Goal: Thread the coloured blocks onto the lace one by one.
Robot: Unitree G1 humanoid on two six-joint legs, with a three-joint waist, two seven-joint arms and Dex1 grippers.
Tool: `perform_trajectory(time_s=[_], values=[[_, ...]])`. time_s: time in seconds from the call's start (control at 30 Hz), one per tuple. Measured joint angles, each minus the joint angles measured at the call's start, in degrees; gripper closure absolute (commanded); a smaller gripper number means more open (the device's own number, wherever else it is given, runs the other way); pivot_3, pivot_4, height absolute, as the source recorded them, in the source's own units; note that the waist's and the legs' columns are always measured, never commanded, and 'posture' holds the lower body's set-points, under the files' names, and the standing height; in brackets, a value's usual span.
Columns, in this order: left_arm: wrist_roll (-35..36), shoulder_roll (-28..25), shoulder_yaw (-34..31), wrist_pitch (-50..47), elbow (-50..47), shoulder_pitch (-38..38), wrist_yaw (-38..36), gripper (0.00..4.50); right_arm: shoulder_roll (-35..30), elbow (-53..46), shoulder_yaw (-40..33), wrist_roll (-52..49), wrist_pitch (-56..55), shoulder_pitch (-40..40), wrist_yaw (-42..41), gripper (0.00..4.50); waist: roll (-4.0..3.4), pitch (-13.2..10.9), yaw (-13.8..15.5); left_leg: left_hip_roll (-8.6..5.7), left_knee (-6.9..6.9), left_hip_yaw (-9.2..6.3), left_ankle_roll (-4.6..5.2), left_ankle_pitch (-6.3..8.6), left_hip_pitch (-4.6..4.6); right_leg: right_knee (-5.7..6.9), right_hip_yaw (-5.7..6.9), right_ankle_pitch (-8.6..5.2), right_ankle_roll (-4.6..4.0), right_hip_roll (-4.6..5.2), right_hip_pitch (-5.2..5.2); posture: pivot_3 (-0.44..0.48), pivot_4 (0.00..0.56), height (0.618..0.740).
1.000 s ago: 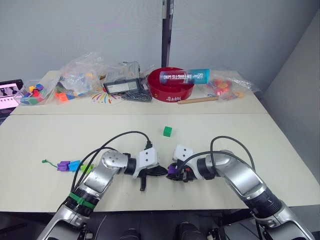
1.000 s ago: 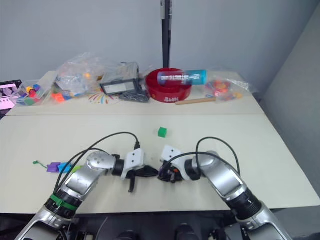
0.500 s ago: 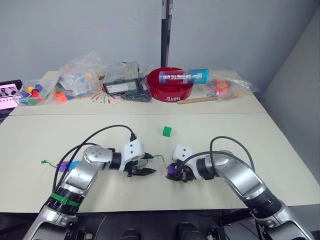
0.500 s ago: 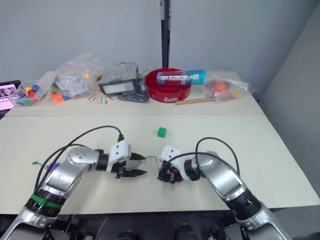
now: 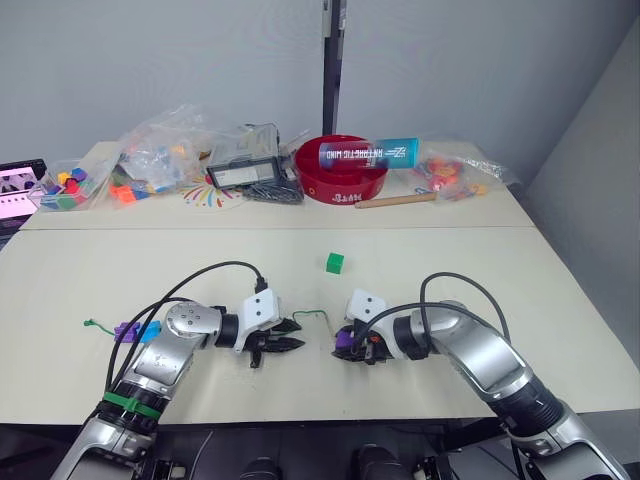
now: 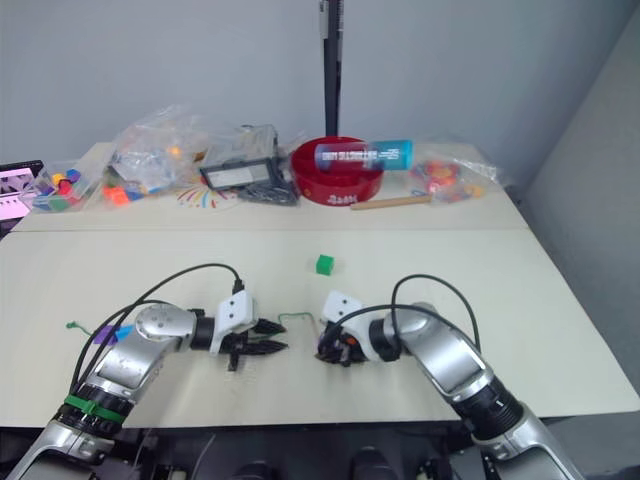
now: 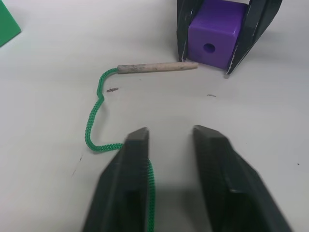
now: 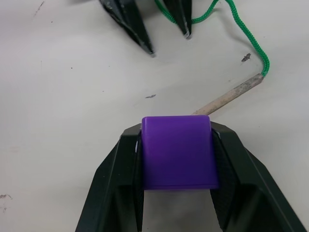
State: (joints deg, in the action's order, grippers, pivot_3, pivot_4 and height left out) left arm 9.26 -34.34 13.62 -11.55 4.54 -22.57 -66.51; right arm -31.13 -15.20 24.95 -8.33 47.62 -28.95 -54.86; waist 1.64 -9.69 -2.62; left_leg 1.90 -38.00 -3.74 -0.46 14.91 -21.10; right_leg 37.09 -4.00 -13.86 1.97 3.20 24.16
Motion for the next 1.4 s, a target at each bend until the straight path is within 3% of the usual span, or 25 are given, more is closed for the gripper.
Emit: perform_trajectory(time_s=[0.03,0.23,0.43,0.57,0.9,1.03,1.37,1.4], values=[[0.3,0.0,0.0,-0.3,-0.1,0.0,-0.4,4.41,0.0,0.0,0.0,0.0,0.0,0.0,0.0,3.28,0.00,0.0,0.0,0.00,0.00,0.00,0.00,0.00,0.00,0.00,0.00,0.00,0.00,0.00,0.00,0.000,0.150,0.731],[5.1,-1.4,-2.0,-5.6,-2.2,-0.3,-3.3,4.46,0.0,-0.1,-0.1,-0.3,0.0,0.1,0.3,3.28,0.00,0.0,0.0,0.00,0.00,-0.01,0.00,0.00,-0.01,0.00,0.01,0.00,0.00,0.00,0.02,0.000,0.150,0.731],[8.2,-0.5,-4.0,-8.2,-1.8,-6.4,-3.7,2.70,-0.8,-1.8,-1.3,-1.0,0.6,1.9,1.5,3.28,0.00,0.0,0.3,-0.04,0.00,-0.01,0.00,0.00,-0.06,-0.03,0.01,-0.01,0.02,0.03,0.00,0.000,0.150,0.731],[5.2,3.1,-0.6,-1.7,6.3,-12.3,-6.2,1.37,-0.6,-2.4,-2.0,-1.4,0.2,3.2,2.9,3.28,0.01,0.0,0.5,-0.08,0.00,0.00,0.00,0.00,-0.06,-0.08,0.01,-0.01,0.02,0.05,-0.02,0.000,0.150,0.731],[-5.4,11.6,6.7,22.8,42.2,-27.3,-16.4,1.37,-0.1,-2.3,-3.0,-2.0,-1.8,5.0,4.1,3.28,0.02,0.0,0.3,-0.10,-0.01,0.00,0.00,0.00,-0.10,-0.10,0.02,-0.01,0.03,0.04,-0.02,0.000,0.150,0.731],[-7.6,14.1,6.8,29.4,51.8,-31.1,-18.7,1.37,-0.1,-2.7,-3.4,-2.1,-1.9,5.6,4.9,3.28,0.03,0.0,0.3,-0.11,-0.01,-0.01,0.01,0.00,-0.12,-0.09,0.01,-0.01,0.03,0.05,-0.02,0.000,0.150,0.731],[-8.3,14.6,4.9,33.0,55.3,-31.5,-22.6,4.46,-0.9,-3.8,-3.7,-2.9,-1.8,6.6,6.1,3.28,0.03,0.0,0.4,-0.12,-0.01,-0.03,0.02,0.01,-0.12,-0.09,0.01,-0.02,0.08,0.07,-0.03,0.000,0.150,0.731],[-8.4,14.2,4.7,33.0,55.2,-31.5,-23.2,4.46,-1.1,-3.8,-3.9,-3.1,-1.8,6.8,6.1,3.28,0.03,0.0,0.4,-0.13,-0.01,-0.03,0.02,0.01,-0.11,-0.08,0.01,-0.02,0.08,0.07,-0.04,0.000,0.150,0.731]])
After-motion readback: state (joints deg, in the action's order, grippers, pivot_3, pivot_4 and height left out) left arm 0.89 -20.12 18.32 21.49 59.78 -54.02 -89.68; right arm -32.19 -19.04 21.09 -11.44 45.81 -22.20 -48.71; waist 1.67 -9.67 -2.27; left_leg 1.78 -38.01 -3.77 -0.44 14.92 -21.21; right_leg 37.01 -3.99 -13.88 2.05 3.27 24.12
